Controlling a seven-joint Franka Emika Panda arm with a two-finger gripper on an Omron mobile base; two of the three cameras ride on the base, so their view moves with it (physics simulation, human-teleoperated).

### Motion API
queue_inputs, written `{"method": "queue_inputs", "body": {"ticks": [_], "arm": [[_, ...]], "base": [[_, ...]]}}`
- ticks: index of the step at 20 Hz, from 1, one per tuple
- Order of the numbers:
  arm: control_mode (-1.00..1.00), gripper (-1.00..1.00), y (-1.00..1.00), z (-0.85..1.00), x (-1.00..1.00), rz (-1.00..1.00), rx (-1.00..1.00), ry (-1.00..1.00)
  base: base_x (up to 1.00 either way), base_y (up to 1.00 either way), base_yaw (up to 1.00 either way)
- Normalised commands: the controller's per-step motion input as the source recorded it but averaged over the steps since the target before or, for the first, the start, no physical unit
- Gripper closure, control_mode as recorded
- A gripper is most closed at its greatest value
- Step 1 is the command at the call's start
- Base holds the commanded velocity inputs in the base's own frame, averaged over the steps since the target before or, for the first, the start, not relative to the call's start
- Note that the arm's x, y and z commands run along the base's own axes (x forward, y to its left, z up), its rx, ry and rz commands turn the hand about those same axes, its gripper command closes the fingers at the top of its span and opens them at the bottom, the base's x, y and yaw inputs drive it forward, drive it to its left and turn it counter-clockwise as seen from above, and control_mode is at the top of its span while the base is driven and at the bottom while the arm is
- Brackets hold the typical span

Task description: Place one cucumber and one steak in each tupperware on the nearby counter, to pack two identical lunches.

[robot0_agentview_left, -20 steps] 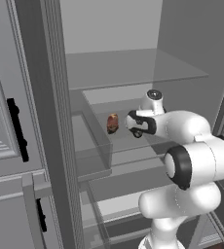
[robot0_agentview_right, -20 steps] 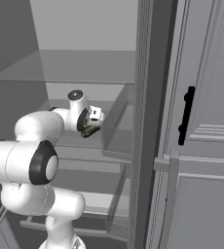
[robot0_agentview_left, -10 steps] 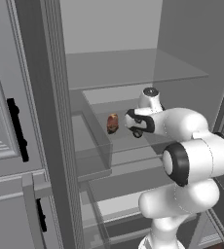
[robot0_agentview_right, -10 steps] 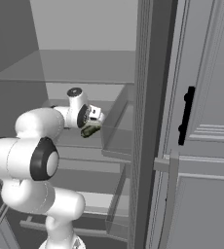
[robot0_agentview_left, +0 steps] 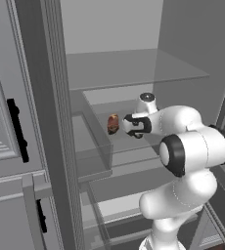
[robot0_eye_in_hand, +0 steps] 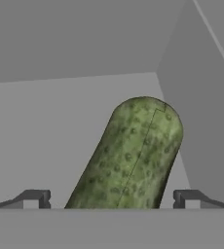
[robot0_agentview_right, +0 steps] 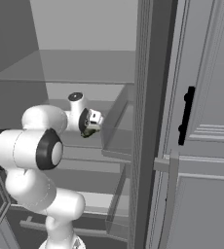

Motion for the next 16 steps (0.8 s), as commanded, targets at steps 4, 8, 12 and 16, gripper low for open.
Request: {"method": "queue_inputs", "body": {"ticks": [4,8,12,16], "arm": [[-1.00,-1.00,0.00,-0.45,0.03,0.00,0.00,0.00],[-1.00,-1.00,0.00,-0.16,0.00,0.00,0.00,0.00],[-1.00,1.00,0.00,-0.05,0.00,0.00,0.00,0.01],[-1.00,1.00,0.00,0.00,0.00,0.00,0.00,0.00]], "base": [[0.00,0.00,0.00],[0.00,0.00,0.00],[0.00,0.00,0.00],[0.00,0.00,0.00]]}}
